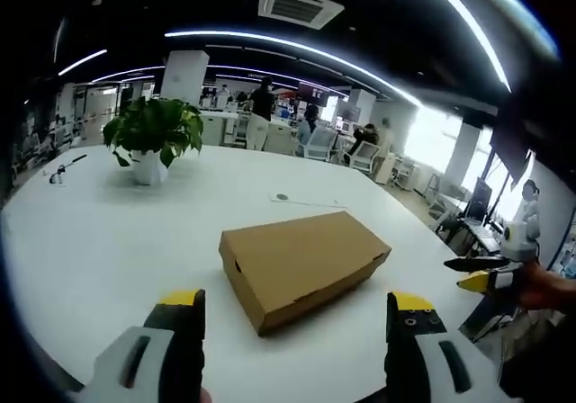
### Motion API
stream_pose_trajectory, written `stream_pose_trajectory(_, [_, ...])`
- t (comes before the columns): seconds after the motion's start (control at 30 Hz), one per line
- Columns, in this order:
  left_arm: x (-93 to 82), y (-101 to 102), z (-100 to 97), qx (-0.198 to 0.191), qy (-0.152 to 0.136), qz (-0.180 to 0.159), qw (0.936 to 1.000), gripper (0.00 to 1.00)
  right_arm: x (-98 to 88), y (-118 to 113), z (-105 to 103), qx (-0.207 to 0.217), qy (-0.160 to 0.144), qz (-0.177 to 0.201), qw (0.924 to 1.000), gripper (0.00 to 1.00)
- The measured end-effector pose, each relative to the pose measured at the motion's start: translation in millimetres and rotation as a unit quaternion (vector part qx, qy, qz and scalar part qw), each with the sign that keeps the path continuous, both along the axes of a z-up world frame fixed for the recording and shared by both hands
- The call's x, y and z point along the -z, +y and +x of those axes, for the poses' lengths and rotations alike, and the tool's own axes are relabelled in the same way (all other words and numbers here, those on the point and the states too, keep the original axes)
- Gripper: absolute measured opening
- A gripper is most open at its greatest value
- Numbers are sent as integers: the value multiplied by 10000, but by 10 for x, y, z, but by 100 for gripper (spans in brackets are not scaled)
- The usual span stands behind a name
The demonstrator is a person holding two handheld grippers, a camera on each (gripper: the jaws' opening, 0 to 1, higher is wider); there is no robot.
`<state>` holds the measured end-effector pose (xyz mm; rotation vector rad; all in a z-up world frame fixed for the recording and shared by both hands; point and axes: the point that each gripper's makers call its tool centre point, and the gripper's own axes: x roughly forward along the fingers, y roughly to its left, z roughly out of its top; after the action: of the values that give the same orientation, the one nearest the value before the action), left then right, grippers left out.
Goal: Operate the shoe box by opening the lid, removing the specified soft item, and placing it in the target area until the item is outside and the box remains undamaged.
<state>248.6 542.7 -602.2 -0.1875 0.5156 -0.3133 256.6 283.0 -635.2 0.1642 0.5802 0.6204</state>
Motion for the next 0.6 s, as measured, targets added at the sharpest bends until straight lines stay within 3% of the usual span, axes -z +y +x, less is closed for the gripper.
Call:
stream_pose_trajectory(0.37, [175, -2, 59, 93, 144, 56, 9998, 84, 93, 51, 109, -141, 79, -56, 9999, 78])
stream_pose_trajectory(0.6, [266, -76, 130, 181, 179, 21, 9997, 84, 201, 68, 298, -207, 149, -98, 9996, 78])
